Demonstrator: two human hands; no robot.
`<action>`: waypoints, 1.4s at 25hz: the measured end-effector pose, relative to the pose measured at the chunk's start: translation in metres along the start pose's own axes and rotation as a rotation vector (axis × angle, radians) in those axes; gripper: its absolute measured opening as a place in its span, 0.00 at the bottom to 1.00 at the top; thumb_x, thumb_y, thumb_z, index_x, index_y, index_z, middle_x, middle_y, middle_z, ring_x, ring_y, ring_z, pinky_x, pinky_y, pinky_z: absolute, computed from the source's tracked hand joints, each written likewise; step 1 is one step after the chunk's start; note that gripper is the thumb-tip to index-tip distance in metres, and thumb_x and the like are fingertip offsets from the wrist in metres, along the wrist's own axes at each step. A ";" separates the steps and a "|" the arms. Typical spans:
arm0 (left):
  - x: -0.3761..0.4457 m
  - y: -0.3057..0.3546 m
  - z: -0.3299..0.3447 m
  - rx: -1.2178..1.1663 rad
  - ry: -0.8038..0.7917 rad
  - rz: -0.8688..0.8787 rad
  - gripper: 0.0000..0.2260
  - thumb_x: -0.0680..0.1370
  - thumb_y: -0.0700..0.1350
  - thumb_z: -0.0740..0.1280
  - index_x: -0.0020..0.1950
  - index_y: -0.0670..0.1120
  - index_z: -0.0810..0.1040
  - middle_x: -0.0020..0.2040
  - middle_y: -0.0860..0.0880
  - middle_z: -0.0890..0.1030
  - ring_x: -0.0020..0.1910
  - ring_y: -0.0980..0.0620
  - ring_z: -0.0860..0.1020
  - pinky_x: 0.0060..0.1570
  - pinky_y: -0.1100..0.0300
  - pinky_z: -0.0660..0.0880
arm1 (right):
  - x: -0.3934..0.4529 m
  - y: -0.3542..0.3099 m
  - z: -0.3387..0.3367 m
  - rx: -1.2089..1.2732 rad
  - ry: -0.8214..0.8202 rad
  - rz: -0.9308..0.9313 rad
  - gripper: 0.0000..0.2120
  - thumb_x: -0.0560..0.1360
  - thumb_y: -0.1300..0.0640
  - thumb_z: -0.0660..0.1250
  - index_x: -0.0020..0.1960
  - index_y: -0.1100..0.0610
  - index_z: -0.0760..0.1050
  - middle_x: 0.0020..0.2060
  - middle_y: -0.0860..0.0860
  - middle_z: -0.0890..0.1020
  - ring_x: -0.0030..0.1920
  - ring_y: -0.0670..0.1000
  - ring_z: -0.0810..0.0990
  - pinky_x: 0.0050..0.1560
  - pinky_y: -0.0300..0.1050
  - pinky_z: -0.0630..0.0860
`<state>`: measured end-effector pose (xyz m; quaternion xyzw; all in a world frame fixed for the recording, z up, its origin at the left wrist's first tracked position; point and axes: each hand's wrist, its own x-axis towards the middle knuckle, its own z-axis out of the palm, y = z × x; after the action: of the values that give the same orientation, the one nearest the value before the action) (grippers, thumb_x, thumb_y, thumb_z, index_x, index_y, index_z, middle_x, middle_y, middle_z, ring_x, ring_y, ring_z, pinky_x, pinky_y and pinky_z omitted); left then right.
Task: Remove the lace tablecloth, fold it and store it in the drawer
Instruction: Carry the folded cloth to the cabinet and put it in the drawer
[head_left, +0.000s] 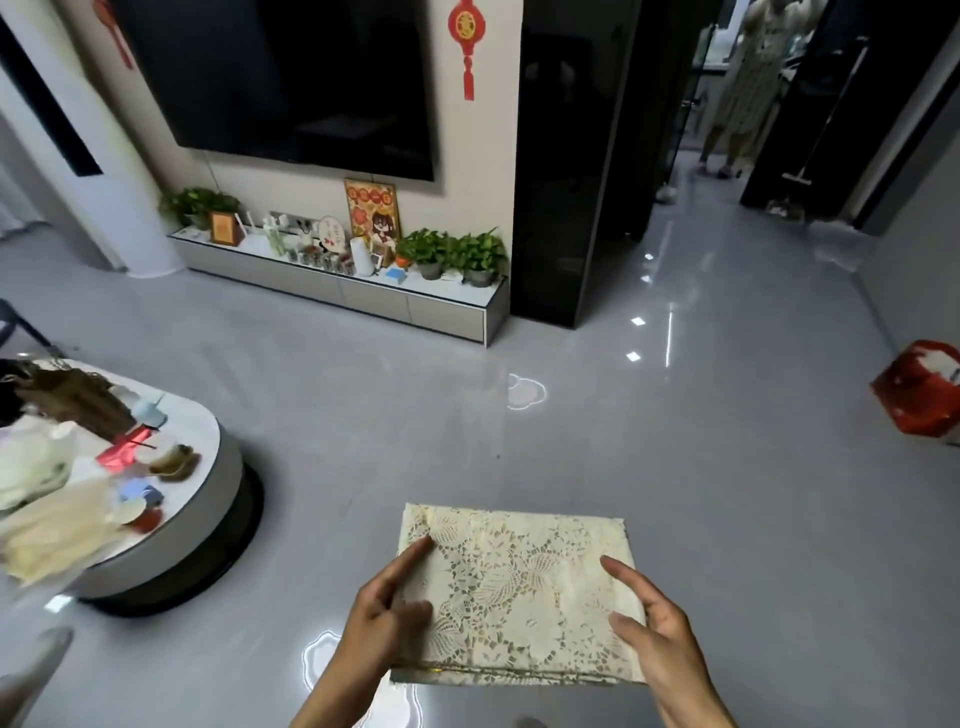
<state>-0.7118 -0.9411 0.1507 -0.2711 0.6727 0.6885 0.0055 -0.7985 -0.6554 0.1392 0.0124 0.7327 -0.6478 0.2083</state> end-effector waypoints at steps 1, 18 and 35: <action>0.036 0.015 -0.005 -0.016 0.035 -0.008 0.33 0.71 0.24 0.64 0.57 0.63 0.82 0.56 0.65 0.83 0.50 0.63 0.82 0.44 0.70 0.77 | 0.047 -0.018 0.011 -0.011 -0.050 -0.003 0.31 0.72 0.77 0.61 0.59 0.45 0.79 0.60 0.34 0.79 0.65 0.30 0.68 0.68 0.42 0.63; 0.706 0.266 -0.178 -0.046 0.014 0.031 0.32 0.74 0.26 0.62 0.67 0.59 0.77 0.68 0.59 0.76 0.62 0.58 0.78 0.49 0.69 0.76 | 0.707 -0.248 0.247 -0.020 -0.002 0.075 0.30 0.73 0.74 0.63 0.61 0.42 0.78 0.60 0.34 0.77 0.54 0.24 0.73 0.52 0.33 0.69; 1.251 0.392 -0.282 0.134 -0.140 -0.106 0.32 0.75 0.24 0.59 0.70 0.54 0.75 0.70 0.60 0.73 0.72 0.50 0.70 0.69 0.43 0.70 | 1.209 -0.306 0.418 0.085 0.146 0.385 0.31 0.71 0.73 0.59 0.59 0.40 0.79 0.29 0.43 0.79 0.31 0.49 0.74 0.31 0.44 0.77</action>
<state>-1.8214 -1.6870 0.0513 -0.2567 0.7000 0.6578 0.1070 -1.8695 -1.4077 0.0086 0.2077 0.7020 -0.6237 0.2739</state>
